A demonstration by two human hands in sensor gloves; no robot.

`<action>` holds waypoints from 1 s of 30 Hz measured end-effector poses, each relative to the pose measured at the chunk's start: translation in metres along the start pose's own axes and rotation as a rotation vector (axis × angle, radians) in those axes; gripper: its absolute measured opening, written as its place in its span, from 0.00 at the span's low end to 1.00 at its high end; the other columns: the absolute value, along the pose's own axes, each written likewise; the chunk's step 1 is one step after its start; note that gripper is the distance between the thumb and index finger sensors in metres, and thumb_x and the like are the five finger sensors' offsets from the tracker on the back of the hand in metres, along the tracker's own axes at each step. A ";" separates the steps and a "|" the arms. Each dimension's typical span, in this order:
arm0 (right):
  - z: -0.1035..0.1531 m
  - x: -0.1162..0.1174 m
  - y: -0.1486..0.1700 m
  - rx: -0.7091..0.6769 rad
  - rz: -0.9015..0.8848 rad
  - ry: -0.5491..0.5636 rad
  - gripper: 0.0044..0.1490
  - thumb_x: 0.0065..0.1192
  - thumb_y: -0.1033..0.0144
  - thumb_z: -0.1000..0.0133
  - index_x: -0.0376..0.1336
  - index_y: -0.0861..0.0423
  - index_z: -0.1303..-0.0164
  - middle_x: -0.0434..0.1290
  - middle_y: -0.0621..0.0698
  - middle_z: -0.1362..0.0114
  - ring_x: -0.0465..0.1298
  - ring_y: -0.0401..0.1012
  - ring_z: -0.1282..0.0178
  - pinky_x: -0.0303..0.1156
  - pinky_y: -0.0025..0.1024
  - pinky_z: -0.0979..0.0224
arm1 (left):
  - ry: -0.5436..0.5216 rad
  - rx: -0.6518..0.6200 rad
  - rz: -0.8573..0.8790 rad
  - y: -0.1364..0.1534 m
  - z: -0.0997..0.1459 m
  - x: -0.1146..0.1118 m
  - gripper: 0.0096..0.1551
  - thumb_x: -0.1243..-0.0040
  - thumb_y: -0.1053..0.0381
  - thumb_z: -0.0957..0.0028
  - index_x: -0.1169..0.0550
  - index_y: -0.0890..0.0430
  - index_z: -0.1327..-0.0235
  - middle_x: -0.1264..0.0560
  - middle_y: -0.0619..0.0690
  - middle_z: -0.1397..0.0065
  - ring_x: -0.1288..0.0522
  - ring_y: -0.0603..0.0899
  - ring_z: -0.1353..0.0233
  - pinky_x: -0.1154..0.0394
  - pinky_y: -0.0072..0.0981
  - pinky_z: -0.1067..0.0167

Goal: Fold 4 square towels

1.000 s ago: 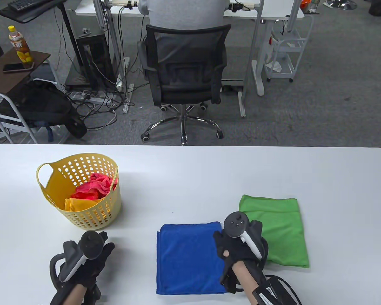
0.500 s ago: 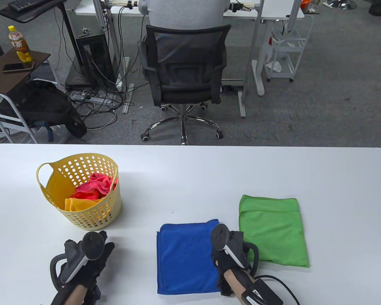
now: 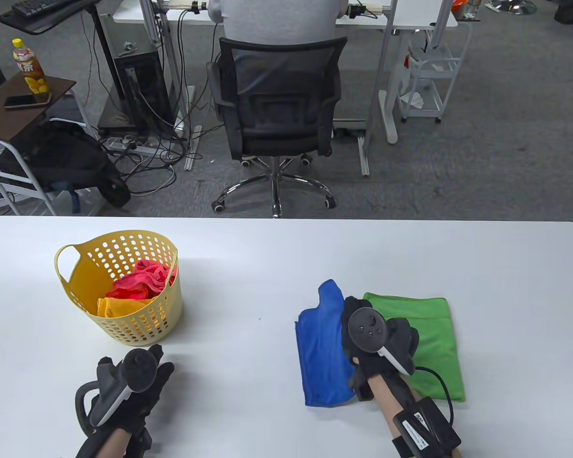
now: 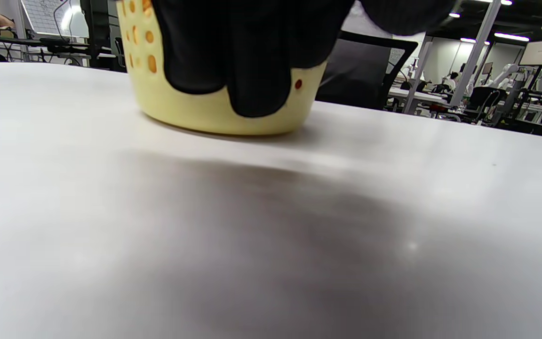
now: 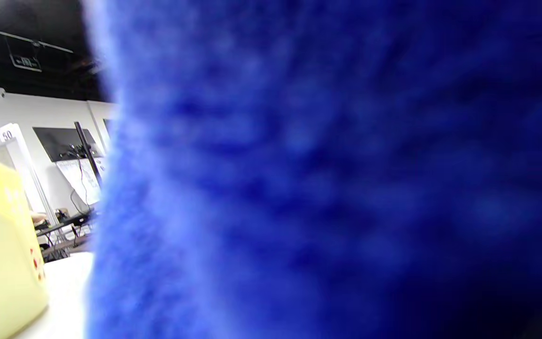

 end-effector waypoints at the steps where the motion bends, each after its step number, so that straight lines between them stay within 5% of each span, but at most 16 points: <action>1: -0.003 -0.012 0.001 0.007 -0.003 0.025 0.23 0.56 0.70 0.41 0.66 0.61 0.37 0.73 0.69 0.35 0.83 0.39 0.76 0.82 0.29 0.73 | -0.007 0.003 0.004 0.001 0.000 0.001 0.37 0.49 0.30 0.45 0.28 0.41 0.23 0.20 0.42 0.27 0.25 0.57 0.20 0.47 0.64 0.16; 6: 0.000 -0.064 0.050 0.152 -0.108 0.138 0.23 0.57 0.70 0.41 0.66 0.62 0.37 0.73 0.70 0.35 0.83 0.39 0.76 0.82 0.30 0.72 | -0.021 0.017 0.011 0.005 0.000 0.003 0.37 0.49 0.30 0.45 0.28 0.42 0.24 0.20 0.42 0.28 0.25 0.57 0.21 0.47 0.64 0.16; 10: 0.015 -0.052 0.135 0.434 -0.025 0.073 0.24 0.58 0.69 0.41 0.66 0.62 0.36 0.73 0.71 0.34 0.83 0.40 0.74 0.82 0.31 0.70 | -0.020 0.023 0.001 0.005 0.001 0.003 0.36 0.49 0.30 0.45 0.28 0.41 0.24 0.20 0.42 0.28 0.25 0.57 0.21 0.47 0.64 0.16; 12: 0.026 -0.030 0.180 0.600 0.036 0.000 0.27 0.58 0.65 0.40 0.64 0.62 0.33 0.69 0.73 0.29 0.83 0.46 0.63 0.82 0.41 0.59 | -0.019 0.025 -0.004 0.004 0.001 0.003 0.36 0.49 0.30 0.45 0.28 0.42 0.24 0.20 0.43 0.28 0.25 0.58 0.21 0.47 0.64 0.16; 13: 0.034 -0.015 0.202 0.679 0.057 -0.078 0.33 0.58 0.63 0.40 0.60 0.65 0.28 0.62 0.77 0.24 0.81 0.55 0.49 0.78 0.53 0.47 | -0.017 0.026 -0.008 0.004 0.001 0.002 0.37 0.49 0.30 0.45 0.28 0.42 0.24 0.20 0.43 0.28 0.25 0.58 0.21 0.47 0.64 0.16; 15: 0.042 0.003 0.221 0.747 0.098 -0.217 0.44 0.58 0.58 0.39 0.49 0.66 0.18 0.48 0.79 0.18 0.65 0.70 0.27 0.64 0.71 0.34 | -0.012 0.030 -0.018 0.004 0.001 0.000 0.37 0.49 0.30 0.45 0.28 0.42 0.23 0.20 0.43 0.27 0.25 0.58 0.21 0.47 0.65 0.16; 19: 0.035 -0.012 0.200 0.679 0.102 -0.077 0.48 0.58 0.54 0.40 0.47 0.64 0.16 0.45 0.79 0.16 0.59 0.72 0.23 0.59 0.75 0.32 | -0.008 0.038 -0.028 0.004 0.000 -0.003 0.38 0.49 0.30 0.46 0.29 0.42 0.23 0.22 0.44 0.25 0.27 0.59 0.19 0.47 0.65 0.16; 26: 0.010 -0.085 0.072 0.298 -0.233 0.198 0.50 0.58 0.51 0.39 0.47 0.64 0.15 0.46 0.79 0.16 0.60 0.71 0.23 0.59 0.76 0.32 | 0.008 0.043 -0.031 0.005 -0.002 -0.006 0.39 0.48 0.29 0.46 0.32 0.41 0.20 0.27 0.46 0.20 0.31 0.61 0.16 0.48 0.66 0.16; 30: 0.025 -0.089 0.033 0.112 -0.301 0.250 0.49 0.57 0.50 0.38 0.49 0.65 0.15 0.48 0.79 0.16 0.61 0.70 0.23 0.59 0.76 0.32 | 0.018 0.026 -0.051 0.003 -0.002 -0.006 0.39 0.48 0.29 0.46 0.31 0.40 0.21 0.27 0.46 0.20 0.31 0.61 0.16 0.47 0.65 0.16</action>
Point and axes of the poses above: the tracker on the back of each hand, its own y axis roughly to the little-finger side, its own z axis roughly from the fingertips to the wrist, x = y × z, the point moved 2 cm from there along -z, roughly from the wrist to the fingertips
